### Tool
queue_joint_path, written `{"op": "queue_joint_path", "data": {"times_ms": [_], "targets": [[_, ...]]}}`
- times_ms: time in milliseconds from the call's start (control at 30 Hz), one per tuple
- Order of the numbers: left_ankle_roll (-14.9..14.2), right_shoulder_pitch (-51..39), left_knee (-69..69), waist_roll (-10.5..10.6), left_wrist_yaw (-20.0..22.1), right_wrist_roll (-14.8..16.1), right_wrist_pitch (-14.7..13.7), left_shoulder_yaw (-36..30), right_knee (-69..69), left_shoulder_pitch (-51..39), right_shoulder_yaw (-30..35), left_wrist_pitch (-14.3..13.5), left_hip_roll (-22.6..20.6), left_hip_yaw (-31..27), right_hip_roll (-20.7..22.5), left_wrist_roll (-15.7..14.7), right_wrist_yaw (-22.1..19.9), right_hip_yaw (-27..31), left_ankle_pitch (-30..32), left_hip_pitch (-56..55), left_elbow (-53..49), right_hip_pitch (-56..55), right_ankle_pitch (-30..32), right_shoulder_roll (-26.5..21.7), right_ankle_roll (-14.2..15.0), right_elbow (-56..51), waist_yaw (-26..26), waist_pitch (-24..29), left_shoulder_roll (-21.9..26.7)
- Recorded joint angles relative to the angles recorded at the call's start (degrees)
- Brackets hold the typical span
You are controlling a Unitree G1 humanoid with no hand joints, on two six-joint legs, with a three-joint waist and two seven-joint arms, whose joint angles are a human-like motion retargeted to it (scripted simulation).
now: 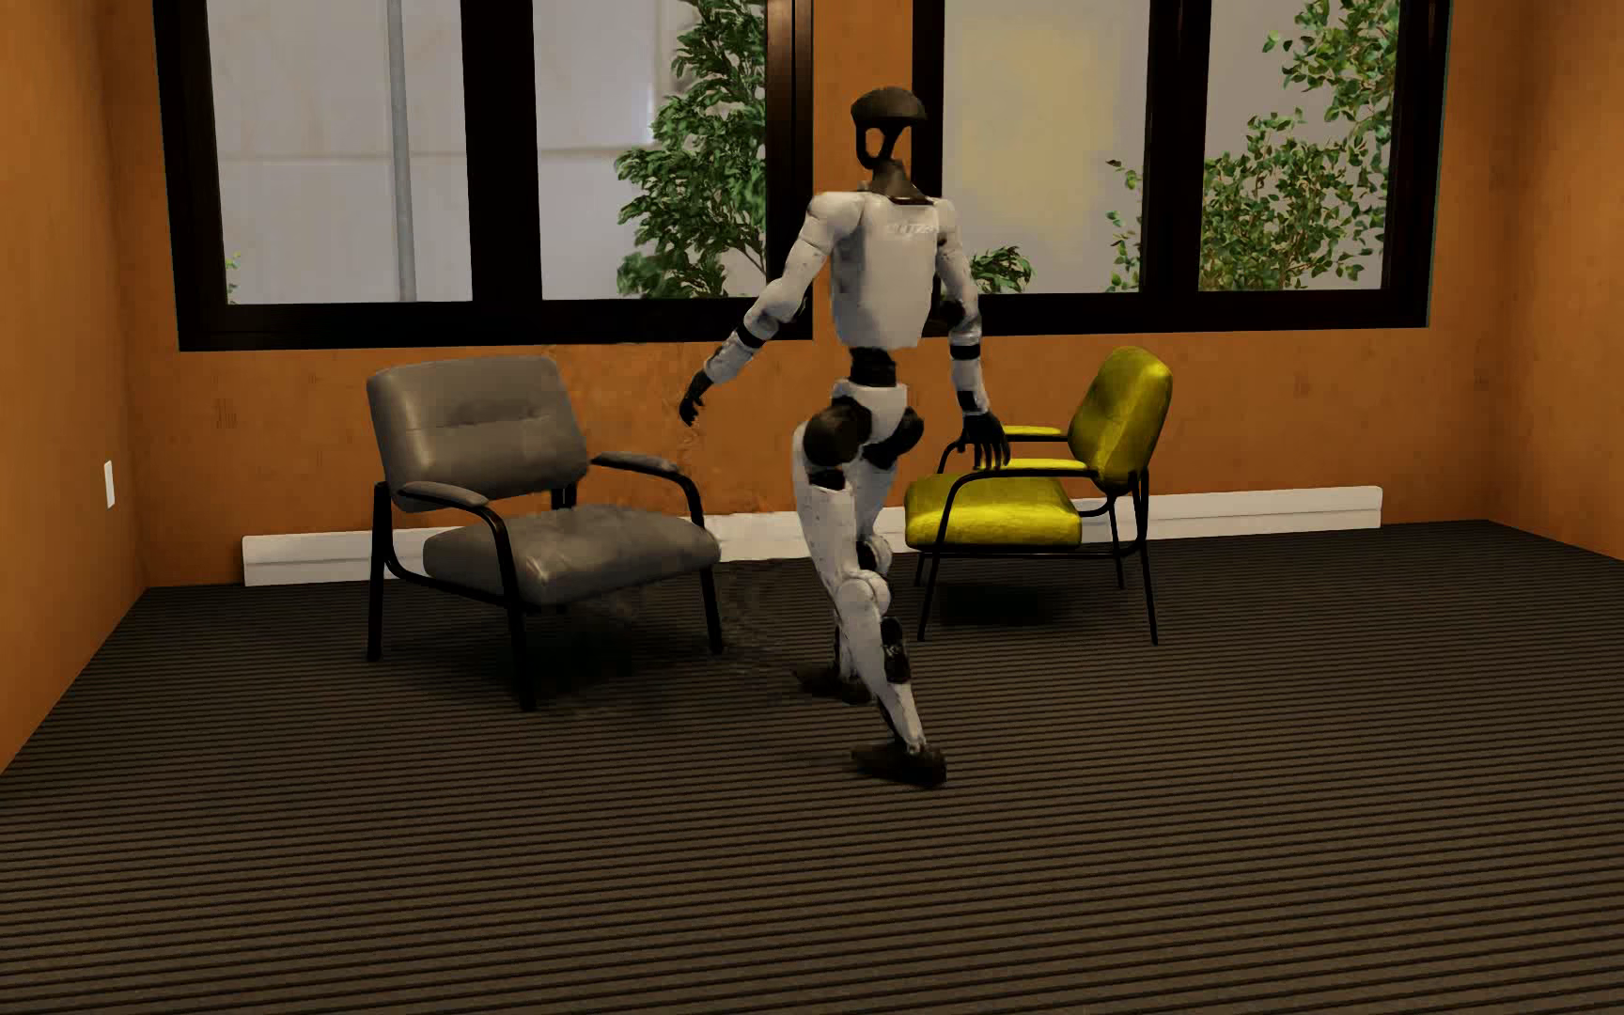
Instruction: Sit on the dark gray chair
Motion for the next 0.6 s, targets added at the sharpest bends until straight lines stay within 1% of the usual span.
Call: {"op": "queue_joint_path", "data": {"times_ms": [33, 67, 100, 133, 167, 200, 233, 267, 300, 333, 367, 400, 433, 467, 500, 533, 567, 600], "targets": [[-1.5, 2.1, 1.1, -0.4, 1.4, 1.5, -0.1, -0.3, 1.1, -0.1, -0.4, 0.4, 0.5, -0.6, -1.4, 0.5, -0.7, 3.8, -1.5, 2.4, -1.6, 0.0, 2.2, -0.4, 4.4, 0.1, -0.1, -0.3, 0.0], [-3.3, 2.7, 4.7, -0.4, -0.6, 0.7, -1.6, -0.5, 7.4, 0.3, -1.7, -0.6, 2.3, -1.1, -0.5, 1.0, 1.0, 3.0, -2.5, 3.2, -3.4, -0.5, 5.0, -0.3, 6.8, 0.6, -0.6, 0.2, 0.2], [-3.7, 2.6, 10.8, 0.4, -1.6, -0.5, -1.1, 1.5, 12.5, 1.3, -2.4, 0.4, 4.0, -2.2, -0.1, 3.7, 1.5, 0.8, -3.7, 1.3, -4.4, -1.3, 4.7, -0.6, 5.3, 1.1, -0.5, -0.5, -0.8], [-5.8, 1.3, 19.7, 0.9, -1.5, -2.9, -2.1, 3.3, 14.6, 2.4, -1.6, -1.2, 5.8, -3.1, 0.6, 3.2, 0.8, -0.4, -1.0, -0.6, -3.2, 1.4, 0.9, -0.8, 4.6, 2.0, -0.1, 0.7, -2.1], [-9.1, 0.1, 32.7, 0.2, -0.7, -4.2, -2.9, 2.8, 13.6, 3.2, -1.9, -1.1, 7.8, -3.6, 0.3, 4.2, 1.1, -2.6, 4.0, -5.4, 0.3, 6.4, -1.3, 0.1, 3.5, 2.0, 1.2, 1.8, -3.2], [-11.5, -1.7, 44.9, -0.1, -3.9, -5.1, -1.7, 2.9, 12.1, 4.8, -0.7, -1.2, 9.2, -5.6, 0.5, 3.0, 2.0, -2.7, 8.3, -12.5, 0.7, 8.8, -2.7, 0.3, 2.1, 1.3, 2.9, 1.3, -3.0], [-8.1, -4.3, 55.6, 0.0, -3.6, -7.5, -3.3, 3.4, 11.5, 5.4, 0.7, 0.3, 9.6, -5.5, 0.6, 7.0, 0.5, -4.0, 9.9, -19.8, 4.0, 11.3, -5.1, -0.7, 1.2, 0.1, 3.9, 2.0, -4.1], [-5.1, -7.0, 61.3, -0.6, -6.7, -9.1, -3.0, 5.3, 10.4, 6.4, 2.1, -0.1, 9.3, -5.2, 1.1, 7.1, 2.8, -6.2, 8.1, -25.3, 6.4, 14.1, -5.4, -2.0, -1.8, -2.1, 5.4, 2.6, -4.5], [-4.4, -10.3, 63.3, -1.2, -4.8, -9.0, -4.7, 6.1, 8.2, 7.7, 4.4, 1.6, 9.0, -6.0, 1.8, 9.2, 3.2, -6.6, 7.8, -31.0, 8.9, 17.3, -6.1, -3.0, -3.5, -3.2, 6.2, 3.8, -5.2], [-7.1, -14.1, 62.3, -0.9, -4.5, -10.6, -5.8, 8.2, 5.2, 9.1, 5.9, 1.8, 8.8, -5.6, 2.8, 9.1, 3.1, -8.2, 6.1, -35.1, 12.4, 20.9, -7.7, -4.8, -3.4, -2.9, 7.8, 4.9, -6.2], [-8.0, -16.7, 56.7, -0.7, -4.3, -9.5, -4.4, 9.7, 2.4, 11.2, 8.5, 2.2, 7.6, -6.6, 3.3, 8.0, 1.6, -8.9, 5.2, -38.6, 14.8, 23.8, -8.2, -6.4, -4.6, -3.5, 9.0, 5.0, -6.9], [-6.9, -19.4, 47.9, -0.5, -3.8, -8.4, -6.4, 11.5, -1.3, 12.4, 9.2, 2.7, 6.2, -7.1, 4.2, 7.7, 2.2, -9.6, 5.0, -40.2, 17.3, 27.4, -8.7, -8.9, -4.2, -4.4, 10.1, 5.4, -7.2], [-5.0, -20.8, 35.8, -0.1, -3.8, -8.8, -4.9, 12.9, -2.2, 14.9, 11.1, 3.5, 5.3, -6.7, 4.7, 7.2, -0.6, -10.1, 7.0, -39.1, 18.6, 29.9, -10.2, -11.2, -4.5, -4.9, 10.8, 4.9, -6.9], [2.2, -22.3, 23.5, 0.5, -3.2, -7.0, -9.2, 13.3, -2.8, 16.6, 11.0, 2.6, 1.7, -1.6, 6.4, 7.4, 2.4, -11.3, 11.6, -35.3, 18.9, 33.5, -12.0, -13.4, -5.2, -5.8, 10.9, 5.9, -5.8], [11.3, -23.7, 16.7, 1.9, -2.4, -5.9, -9.0, 15.6, -1.0, 18.3, 10.1, 3.4, -2.8, 4.2, 8.2, 8.5, 1.8, -13.3, 16.4, -33.7, 19.1, 34.3, -14.3, -15.4, -6.5, -6.4, 10.5, 5.9, -5.4], [14.9, -25.4, 14.8, 2.6, -3.5, -4.8, -9.4, 17.5, 2.3, 19.5, 9.6, 2.9, -4.9, 5.3, 9.5, 8.7, 1.2, -13.0, 14.8, -32.6, 18.4, 33.8, -15.3, -16.6, -8.1, -5.9, 9.6, 5.8, -4.1], [15.7, -24.0, 16.0, 2.0, -2.8, -4.5, -8.6, 16.2, 2.0, 20.4, 7.4, 4.2, -4.8, 1.8, 11.2, 7.9, 0.8, -11.6, 13.5, -32.5, 18.1, 35.1, -13.0, -16.4, -8.4, -7.4, 9.4, 5.4, -2.0], [14.1, -23.0, 14.0, -0.3, -2.3, -2.2, -7.8, 16.4, 17.1, 20.7, 7.5, 4.1, -5.5, -1.2, 9.3, 6.2, -1.6, -10.1, 14.9, -30.0, 18.2, 29.0, -14.0, -14.5, -6.4, -8.0, 9.6, 5.6, -0.2]]}}
